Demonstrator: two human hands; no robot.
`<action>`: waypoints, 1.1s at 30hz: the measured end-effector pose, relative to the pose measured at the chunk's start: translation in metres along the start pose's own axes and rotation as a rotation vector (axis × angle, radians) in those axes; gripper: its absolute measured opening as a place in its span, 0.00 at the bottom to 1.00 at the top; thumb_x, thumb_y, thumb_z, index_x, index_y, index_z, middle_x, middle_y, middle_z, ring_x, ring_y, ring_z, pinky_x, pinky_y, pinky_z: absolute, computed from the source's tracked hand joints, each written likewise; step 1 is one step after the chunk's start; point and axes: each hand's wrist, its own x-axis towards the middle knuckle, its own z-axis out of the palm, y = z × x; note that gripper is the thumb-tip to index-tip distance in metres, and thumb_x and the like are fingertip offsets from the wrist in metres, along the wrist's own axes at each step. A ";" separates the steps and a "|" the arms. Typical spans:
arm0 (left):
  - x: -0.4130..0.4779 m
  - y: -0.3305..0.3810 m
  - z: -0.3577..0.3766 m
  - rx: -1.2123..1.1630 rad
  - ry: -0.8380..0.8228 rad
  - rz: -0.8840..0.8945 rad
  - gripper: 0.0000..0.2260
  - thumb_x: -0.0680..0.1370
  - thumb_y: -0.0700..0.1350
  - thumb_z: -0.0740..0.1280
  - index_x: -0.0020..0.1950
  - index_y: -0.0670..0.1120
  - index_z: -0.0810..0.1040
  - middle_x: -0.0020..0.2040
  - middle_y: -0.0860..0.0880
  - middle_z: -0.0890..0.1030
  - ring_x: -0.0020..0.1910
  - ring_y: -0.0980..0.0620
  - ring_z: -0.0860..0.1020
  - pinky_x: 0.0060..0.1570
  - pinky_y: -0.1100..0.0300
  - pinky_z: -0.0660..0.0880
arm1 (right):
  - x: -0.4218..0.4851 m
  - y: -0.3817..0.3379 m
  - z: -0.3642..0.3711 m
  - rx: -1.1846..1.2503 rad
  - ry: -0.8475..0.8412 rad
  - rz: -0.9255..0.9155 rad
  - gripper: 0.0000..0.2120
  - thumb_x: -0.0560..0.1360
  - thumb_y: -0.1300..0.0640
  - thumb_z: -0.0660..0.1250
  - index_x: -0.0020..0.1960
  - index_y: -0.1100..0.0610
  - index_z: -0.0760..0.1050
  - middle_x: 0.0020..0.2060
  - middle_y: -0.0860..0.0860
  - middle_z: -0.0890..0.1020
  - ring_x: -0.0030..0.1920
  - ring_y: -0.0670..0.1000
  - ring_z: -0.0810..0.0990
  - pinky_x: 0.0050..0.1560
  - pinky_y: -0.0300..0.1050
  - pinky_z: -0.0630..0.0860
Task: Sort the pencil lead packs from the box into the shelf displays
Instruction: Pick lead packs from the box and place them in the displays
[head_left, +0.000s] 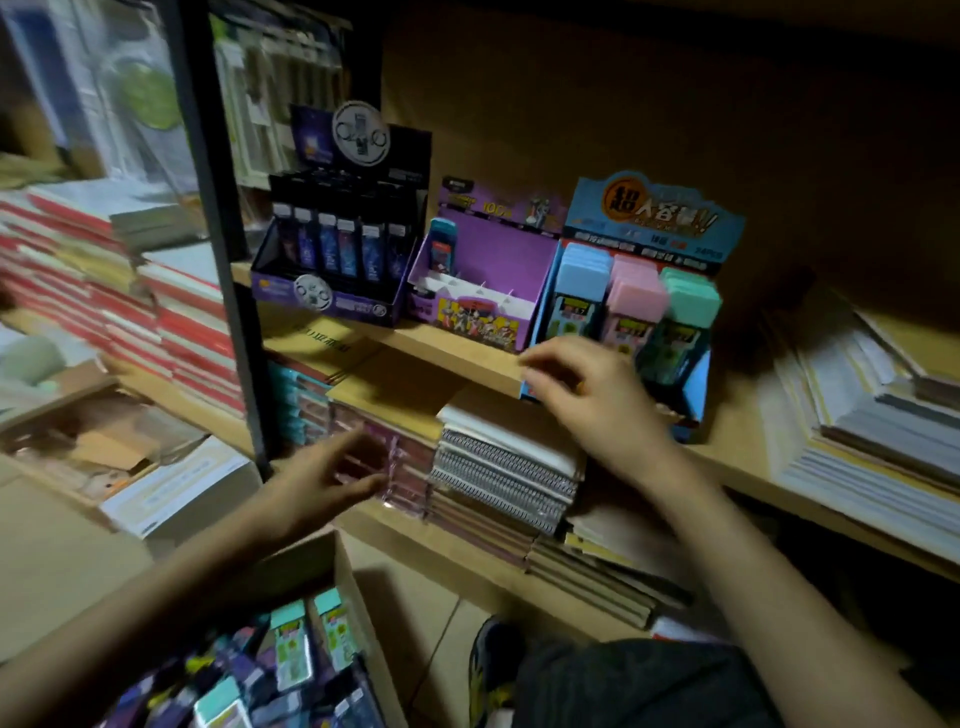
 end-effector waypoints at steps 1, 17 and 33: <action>-0.010 -0.018 -0.005 0.019 -0.006 -0.060 0.08 0.76 0.42 0.68 0.51 0.54 0.74 0.51 0.53 0.79 0.48 0.58 0.79 0.43 0.67 0.76 | -0.005 -0.009 0.024 0.033 -0.138 0.005 0.06 0.75 0.59 0.68 0.51 0.56 0.80 0.46 0.47 0.80 0.47 0.43 0.77 0.48 0.28 0.68; -0.186 -0.256 0.071 0.016 0.125 -0.820 0.24 0.73 0.41 0.72 0.66 0.35 0.69 0.63 0.34 0.71 0.63 0.39 0.71 0.59 0.55 0.67 | -0.157 0.005 0.352 0.182 -1.101 0.652 0.10 0.75 0.64 0.66 0.55 0.68 0.76 0.45 0.60 0.81 0.48 0.55 0.77 0.55 0.48 0.73; -0.221 -0.305 0.122 0.407 0.057 -0.844 0.36 0.71 0.53 0.72 0.72 0.38 0.63 0.67 0.37 0.67 0.65 0.39 0.66 0.63 0.49 0.65 | -0.207 0.024 0.437 -0.096 -0.946 0.613 0.29 0.73 0.49 0.69 0.68 0.58 0.64 0.65 0.54 0.68 0.67 0.54 0.64 0.64 0.46 0.65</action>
